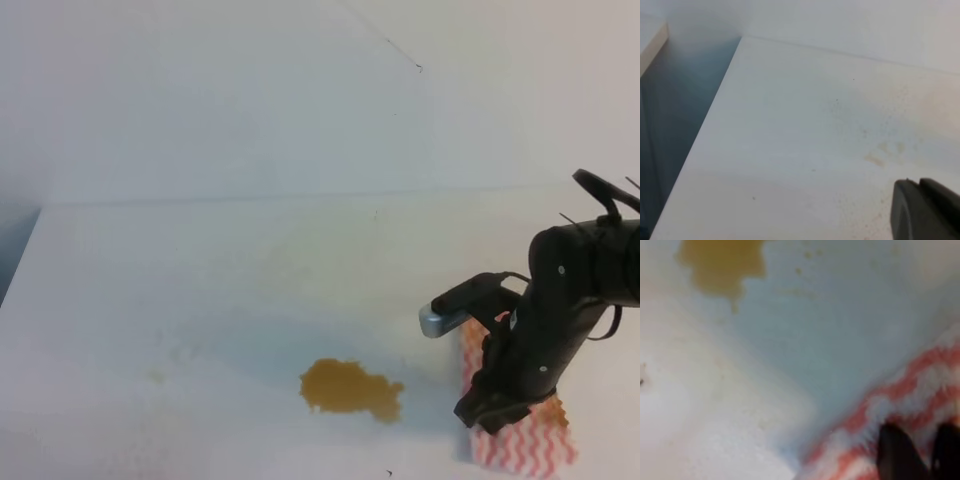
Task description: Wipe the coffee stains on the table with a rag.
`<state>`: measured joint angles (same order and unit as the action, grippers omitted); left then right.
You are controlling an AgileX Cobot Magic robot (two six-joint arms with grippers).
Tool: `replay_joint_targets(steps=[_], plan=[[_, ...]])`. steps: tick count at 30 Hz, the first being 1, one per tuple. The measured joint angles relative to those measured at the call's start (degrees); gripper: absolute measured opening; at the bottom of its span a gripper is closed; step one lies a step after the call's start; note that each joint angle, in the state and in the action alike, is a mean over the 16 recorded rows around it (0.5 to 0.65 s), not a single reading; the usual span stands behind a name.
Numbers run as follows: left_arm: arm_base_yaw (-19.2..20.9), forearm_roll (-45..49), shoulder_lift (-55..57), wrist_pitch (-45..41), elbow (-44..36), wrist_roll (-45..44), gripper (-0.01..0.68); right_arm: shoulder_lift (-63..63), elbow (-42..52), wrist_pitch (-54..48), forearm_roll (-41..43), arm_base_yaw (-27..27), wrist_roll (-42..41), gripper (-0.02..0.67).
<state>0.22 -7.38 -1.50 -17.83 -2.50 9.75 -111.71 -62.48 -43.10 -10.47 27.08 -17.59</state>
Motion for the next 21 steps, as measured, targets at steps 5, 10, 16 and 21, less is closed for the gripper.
replay_joint_targets(steps=[5, 10, 16, 21], plan=[[0.00, 0.00, 0.00, 0.00, 0.00, 0.00, 0.001, -0.94, -1.41, -1.66, 0.77, -0.06, 0.43, 0.089], [0.00, 0.00, 0.00, 0.00, 0.00, 0.00, 0.001, -1.78, -4.76, -3.87, 0.56, -0.05, 0.76, 0.021], [0.00, 0.00, 0.00, 0.00, 0.00, 0.00, 0.001, -2.67, -12.30, -8.00, -1.90, 0.07, 0.99, 0.010], [0.00, 0.00, 0.00, 0.00, 0.00, 0.00, 0.001, -3.12, -19.44, -11.58, -6.26, 0.38, 0.63, 0.009]])
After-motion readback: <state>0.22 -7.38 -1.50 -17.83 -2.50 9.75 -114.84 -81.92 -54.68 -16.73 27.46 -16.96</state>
